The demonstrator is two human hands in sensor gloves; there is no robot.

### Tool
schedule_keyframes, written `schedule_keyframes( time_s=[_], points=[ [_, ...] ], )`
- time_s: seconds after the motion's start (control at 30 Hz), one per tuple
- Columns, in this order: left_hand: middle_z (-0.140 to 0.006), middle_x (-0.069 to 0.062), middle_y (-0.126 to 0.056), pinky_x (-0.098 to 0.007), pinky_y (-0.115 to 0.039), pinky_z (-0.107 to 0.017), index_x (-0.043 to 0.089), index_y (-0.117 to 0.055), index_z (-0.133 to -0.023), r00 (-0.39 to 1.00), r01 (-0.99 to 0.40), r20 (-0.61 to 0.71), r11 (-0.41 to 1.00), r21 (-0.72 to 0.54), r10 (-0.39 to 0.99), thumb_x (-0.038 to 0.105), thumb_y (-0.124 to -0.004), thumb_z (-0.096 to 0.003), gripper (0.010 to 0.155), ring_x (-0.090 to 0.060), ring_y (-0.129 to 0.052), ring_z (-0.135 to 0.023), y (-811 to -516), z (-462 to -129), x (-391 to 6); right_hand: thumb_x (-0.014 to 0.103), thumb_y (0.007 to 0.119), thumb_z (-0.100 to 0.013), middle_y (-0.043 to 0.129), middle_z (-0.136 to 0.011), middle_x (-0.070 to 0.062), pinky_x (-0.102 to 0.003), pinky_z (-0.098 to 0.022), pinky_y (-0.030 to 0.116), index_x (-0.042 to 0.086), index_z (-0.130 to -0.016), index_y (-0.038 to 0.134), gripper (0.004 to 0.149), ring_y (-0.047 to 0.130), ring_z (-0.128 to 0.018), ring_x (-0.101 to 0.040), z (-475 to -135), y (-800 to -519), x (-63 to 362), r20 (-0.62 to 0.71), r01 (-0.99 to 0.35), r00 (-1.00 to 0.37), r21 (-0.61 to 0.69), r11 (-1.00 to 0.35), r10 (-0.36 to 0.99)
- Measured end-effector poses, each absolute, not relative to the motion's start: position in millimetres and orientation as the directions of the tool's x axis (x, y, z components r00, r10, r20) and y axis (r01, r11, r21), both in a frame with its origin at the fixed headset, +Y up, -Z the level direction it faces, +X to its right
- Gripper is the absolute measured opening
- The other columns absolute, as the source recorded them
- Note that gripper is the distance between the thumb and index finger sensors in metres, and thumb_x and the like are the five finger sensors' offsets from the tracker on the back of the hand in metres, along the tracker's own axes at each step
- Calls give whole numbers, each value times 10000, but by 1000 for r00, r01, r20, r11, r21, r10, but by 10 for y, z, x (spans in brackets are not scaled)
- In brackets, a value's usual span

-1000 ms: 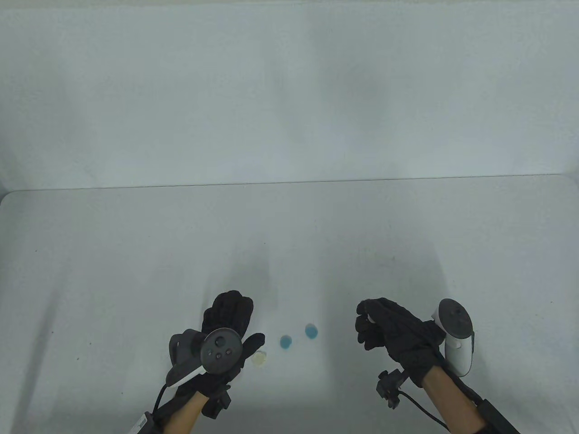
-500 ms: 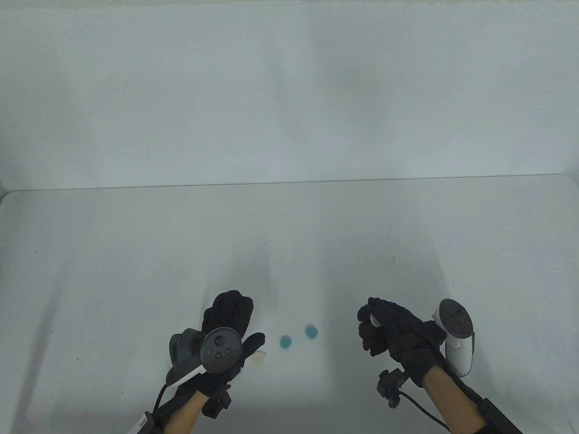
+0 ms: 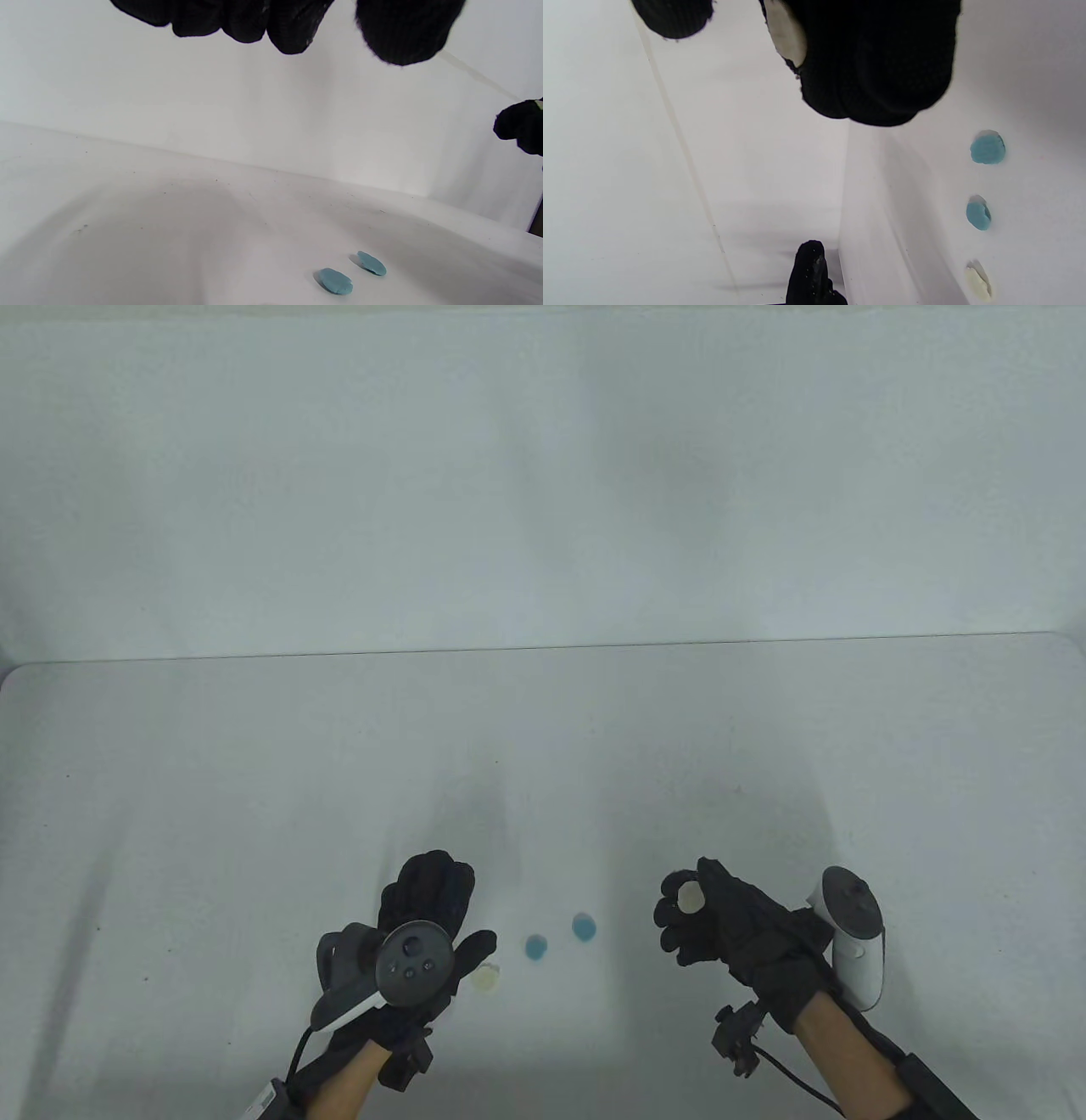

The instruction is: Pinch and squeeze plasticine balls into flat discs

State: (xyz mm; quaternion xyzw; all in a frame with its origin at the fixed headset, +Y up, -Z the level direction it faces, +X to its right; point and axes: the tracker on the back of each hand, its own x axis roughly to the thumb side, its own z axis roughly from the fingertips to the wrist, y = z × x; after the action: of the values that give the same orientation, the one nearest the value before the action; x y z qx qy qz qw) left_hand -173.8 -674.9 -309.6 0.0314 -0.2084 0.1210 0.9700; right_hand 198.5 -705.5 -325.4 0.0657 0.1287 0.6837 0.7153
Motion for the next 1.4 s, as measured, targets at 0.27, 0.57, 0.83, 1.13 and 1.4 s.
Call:
schedule_keyframes(
  time_s=[0.27,0.57,0.83,1.13,1.4],
  points=[
    [-1160,-285,-390,-632,-452,-734,40,-464,-1139,885,-244,410,970,2,222,466,-693,-540,771,-557,-430,-1064,-6770,-3108,-1735,399,676,-598,1031,-571,-69,-202,-229,971,19,-820,847,473,1076,-386,-176,-3269,-7005,1991,-70,-968,48,242,63,996],
    [-1159,-284,-392,-631,-455,-733,40,-465,-1139,884,-247,413,969,13,220,466,-693,-540,770,-557,-430,-1064,-6751,-3096,-1737,402,680,-594,1037,-586,-71,-213,-246,979,22,-814,855,473,1084,-407,-190,-3250,-6999,1999,-53,-976,28,214,39,998],
    [-1160,-285,-390,-631,-453,-734,40,-466,-1139,883,-249,412,968,7,224,466,-693,-539,770,-556,-428,-1065,-6765,-3107,-1738,580,621,-579,893,-864,-220,-328,-423,938,-49,-1012,659,765,992,-656,-362,-3278,-7070,1972,-97,-948,63,305,90,993],
    [-1160,-284,-390,-631,-454,-734,42,-465,-1139,884,-240,414,971,2,218,466,-693,-539,769,-557,-429,-1064,-6777,-3106,-1733,396,784,-554,993,-702,-84,-231,-349,976,36,-902,782,500,1061,-525,-213,-3275,-7024,1989,-69,-968,-9,250,8,998],
    [-1160,-284,-389,-630,-455,-735,40,-465,-1139,883,-247,415,969,9,222,466,-693,-539,770,-557,-431,-1063,-6770,-3105,-1734,356,799,-548,1023,-608,-50,-199,-274,985,37,-853,824,442,1081,-428,-161,-3266,-6988,1991,-47,-977,-59,210,-48,997]
  ],
)
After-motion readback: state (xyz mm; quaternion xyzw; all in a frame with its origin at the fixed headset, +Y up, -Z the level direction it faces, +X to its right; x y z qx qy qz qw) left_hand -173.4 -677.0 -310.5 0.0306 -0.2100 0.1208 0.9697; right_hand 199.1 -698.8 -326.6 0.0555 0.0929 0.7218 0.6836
